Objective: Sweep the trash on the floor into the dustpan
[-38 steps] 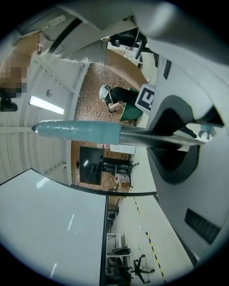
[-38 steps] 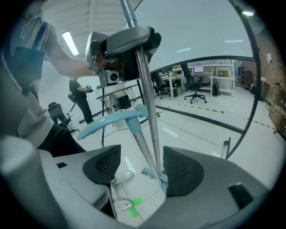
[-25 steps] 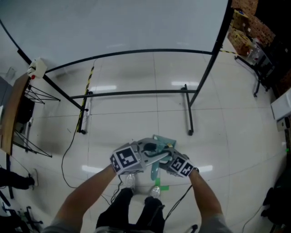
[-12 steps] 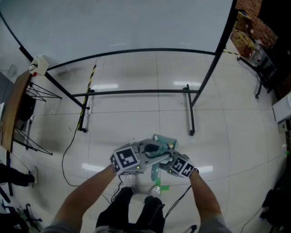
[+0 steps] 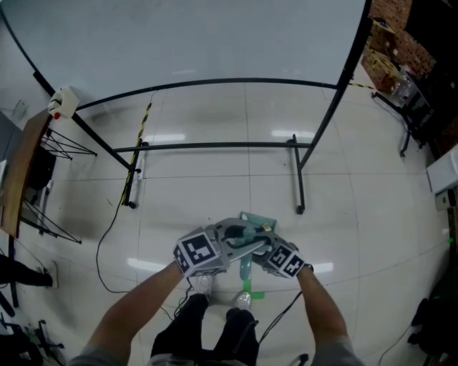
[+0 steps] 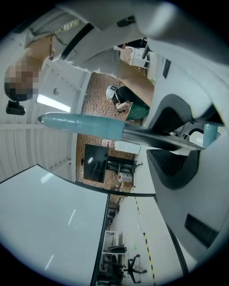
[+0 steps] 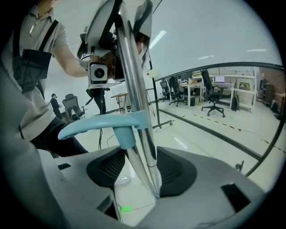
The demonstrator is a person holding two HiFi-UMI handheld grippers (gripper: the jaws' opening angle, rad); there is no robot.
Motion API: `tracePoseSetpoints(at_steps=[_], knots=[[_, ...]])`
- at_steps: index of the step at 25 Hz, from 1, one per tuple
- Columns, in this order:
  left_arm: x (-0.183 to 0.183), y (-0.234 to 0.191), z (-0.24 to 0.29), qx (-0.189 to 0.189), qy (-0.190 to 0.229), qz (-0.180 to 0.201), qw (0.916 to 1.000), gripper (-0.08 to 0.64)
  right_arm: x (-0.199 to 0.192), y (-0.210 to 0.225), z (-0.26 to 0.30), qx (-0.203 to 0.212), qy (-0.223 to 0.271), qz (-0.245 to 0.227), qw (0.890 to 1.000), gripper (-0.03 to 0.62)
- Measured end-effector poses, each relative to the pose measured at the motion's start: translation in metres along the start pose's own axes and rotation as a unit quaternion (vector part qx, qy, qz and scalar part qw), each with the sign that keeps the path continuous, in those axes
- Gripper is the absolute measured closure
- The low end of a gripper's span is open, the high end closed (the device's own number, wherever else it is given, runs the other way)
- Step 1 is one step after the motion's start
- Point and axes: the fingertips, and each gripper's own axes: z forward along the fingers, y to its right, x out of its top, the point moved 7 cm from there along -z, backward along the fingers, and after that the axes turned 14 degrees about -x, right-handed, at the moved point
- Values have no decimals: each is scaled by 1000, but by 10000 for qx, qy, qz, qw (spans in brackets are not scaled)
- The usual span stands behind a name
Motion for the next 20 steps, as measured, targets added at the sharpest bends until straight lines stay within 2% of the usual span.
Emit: tracePoseSetpoints(at_steps=[3, 7, 9, 12, 15, 18, 20], knots=[[-2, 0, -4, 38, -98, -45, 9999, 433, -2, 0, -6, -93, -91, 91, 9999, 333], [5, 2, -14, 133, -129, -161, 9997, 369, -6, 3, -31, -280, -270, 222, 9990, 325], [7, 4, -22, 247, -229, -172, 9993, 364, -5, 6, -51, -468, -312, 380, 9977, 325], [10, 10, -38, 612, -344, -220, 9973, 362, 3, 7, -86, -875, -261, 756, 9930, 325], [13, 13, -58, 954, -335, -288, 9945, 363, 20, 3, -119, -1396, -30, 1179, 9832, 325], [20, 22, -79, 1002, -291, -366, 9939, 363, 60, -17, -148, -1987, 414, 1502, 9676, 328], [27, 26, -91, 905, -198, -296, 9953, 365, 86, -31, -161, -2516, 737, 1589, 9518, 426]])
